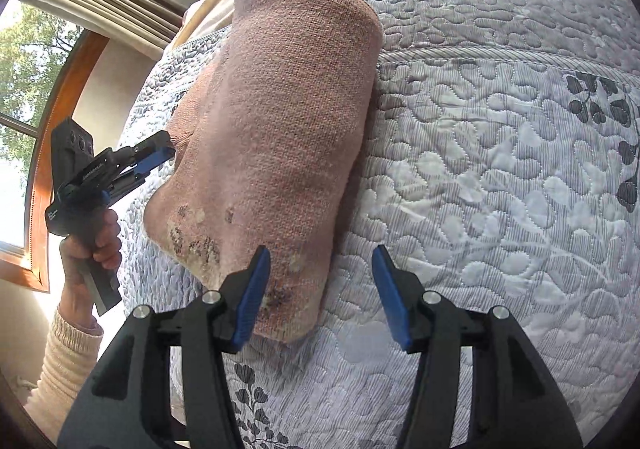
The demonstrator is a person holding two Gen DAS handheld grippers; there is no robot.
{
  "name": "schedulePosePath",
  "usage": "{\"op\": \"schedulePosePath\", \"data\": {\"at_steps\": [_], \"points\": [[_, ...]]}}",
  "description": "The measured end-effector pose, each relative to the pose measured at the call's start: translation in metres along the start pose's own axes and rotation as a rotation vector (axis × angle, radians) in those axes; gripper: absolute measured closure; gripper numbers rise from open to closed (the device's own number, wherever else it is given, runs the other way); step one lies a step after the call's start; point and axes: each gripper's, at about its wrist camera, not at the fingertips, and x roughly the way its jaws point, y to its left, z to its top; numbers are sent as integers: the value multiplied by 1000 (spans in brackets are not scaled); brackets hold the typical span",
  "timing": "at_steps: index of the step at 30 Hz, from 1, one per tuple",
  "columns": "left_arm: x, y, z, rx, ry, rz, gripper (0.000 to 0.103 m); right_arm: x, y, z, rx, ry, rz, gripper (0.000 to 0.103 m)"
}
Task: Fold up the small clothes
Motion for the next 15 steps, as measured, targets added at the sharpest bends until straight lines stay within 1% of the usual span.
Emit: {"op": "schedulePosePath", "data": {"at_steps": [2,4,6,7,8,9,10,12,13,15], "points": [[-10,-2,-17,5,12,-19,51,4,5,-3,4,8,17,44],[-13,-5,-32,14,41,-30,49,12,11,-7,4,21,13,40],[-11,-9,-44,29,69,-28,49,23,12,-8,24,44,14,40],[-10,-11,-48,38,73,-23,51,27,11,-9,39,54,29,41],[-8,-13,-50,48,75,-6,53,30,10,-10,53,63,43,45],[-5,-14,-52,56,78,9,66,33,9,-10,65,71,61,60],[-2,-14,-52,57,94,13,82,34,8,-10,82,82,84,77],[0,-9,-54,30,107,-7,87,30,8,-9,94,82,90,85],[-1,-8,-54,21,107,-17,89,25,8,-10,85,73,88,88],[0,-7,-57,29,111,-14,89,18,9,-12,66,59,72,88]]}}
